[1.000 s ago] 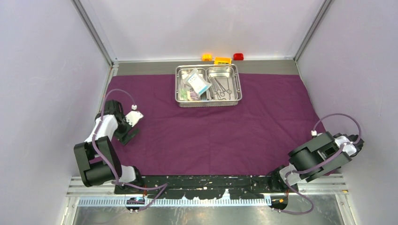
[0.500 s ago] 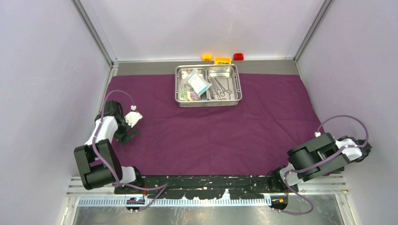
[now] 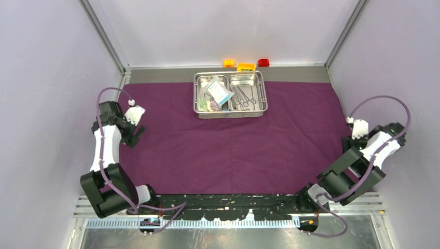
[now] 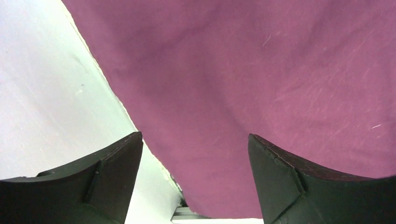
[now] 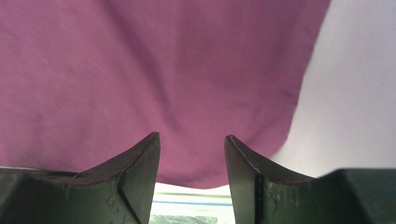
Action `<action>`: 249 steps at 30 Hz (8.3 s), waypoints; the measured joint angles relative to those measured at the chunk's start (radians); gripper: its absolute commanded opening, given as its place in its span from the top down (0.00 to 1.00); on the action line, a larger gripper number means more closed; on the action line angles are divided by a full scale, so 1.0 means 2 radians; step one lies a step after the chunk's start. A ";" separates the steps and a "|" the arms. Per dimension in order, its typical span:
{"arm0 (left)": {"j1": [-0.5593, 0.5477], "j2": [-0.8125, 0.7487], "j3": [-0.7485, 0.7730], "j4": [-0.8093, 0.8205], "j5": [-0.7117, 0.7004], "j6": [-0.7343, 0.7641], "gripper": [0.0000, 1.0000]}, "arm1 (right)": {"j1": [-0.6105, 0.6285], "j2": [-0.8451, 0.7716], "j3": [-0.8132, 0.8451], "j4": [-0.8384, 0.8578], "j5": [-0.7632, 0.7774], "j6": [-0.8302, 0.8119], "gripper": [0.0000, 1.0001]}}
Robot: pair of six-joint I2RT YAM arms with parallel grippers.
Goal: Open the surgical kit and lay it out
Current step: Smooth out the surgical kit at the center of the board.
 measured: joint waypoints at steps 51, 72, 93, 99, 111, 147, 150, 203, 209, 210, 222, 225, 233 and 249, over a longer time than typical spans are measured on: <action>-0.071 0.505 0.470 0.013 -0.012 -0.249 0.21 | 0.337 0.216 0.167 0.180 0.033 0.381 0.42; -0.068 0.468 0.431 0.018 -0.011 -0.259 0.14 | 0.337 0.215 0.156 0.165 0.033 0.362 0.42; -0.032 0.025 -0.039 0.054 0.076 -0.136 0.12 | 0.621 0.018 -0.020 0.125 -0.023 0.278 0.43; -0.017 0.010 -0.053 0.052 0.079 -0.118 0.13 | 0.764 0.067 -0.010 0.159 0.004 0.278 0.45; -0.011 0.056 -0.056 0.062 0.076 -0.106 0.14 | 0.846 0.158 0.004 0.194 0.046 0.280 0.45; -0.010 0.088 -0.085 0.081 0.047 -0.038 0.17 | 0.904 0.179 0.017 0.174 0.104 0.218 0.49; -0.010 0.075 -0.094 0.085 0.041 -0.029 0.17 | 0.924 0.173 0.010 0.179 0.130 0.204 0.49; 0.080 0.052 -0.033 -0.009 0.044 -0.043 0.16 | 1.036 0.276 0.149 0.258 0.065 0.401 0.50; 0.103 0.059 -0.034 0.008 0.042 -0.030 0.16 | 1.050 0.292 0.159 0.270 0.072 0.400 0.50; 0.103 0.059 -0.036 0.012 0.042 -0.026 0.16 | 1.050 0.294 0.159 0.271 0.072 0.399 0.51; 0.104 0.086 -0.082 0.043 0.035 0.006 0.17 | 1.055 0.298 0.163 0.270 0.071 0.399 0.51; 0.104 0.085 -0.085 0.045 0.036 0.014 0.17 | 1.055 0.298 0.163 0.270 0.071 0.399 0.51; 0.104 0.067 -0.100 0.057 0.042 0.038 0.18 | 1.065 0.298 0.163 0.272 0.075 0.396 0.52; 0.103 0.011 -0.142 0.065 0.012 0.113 0.18 | 1.111 0.297 0.160 0.275 0.062 0.392 0.53</action>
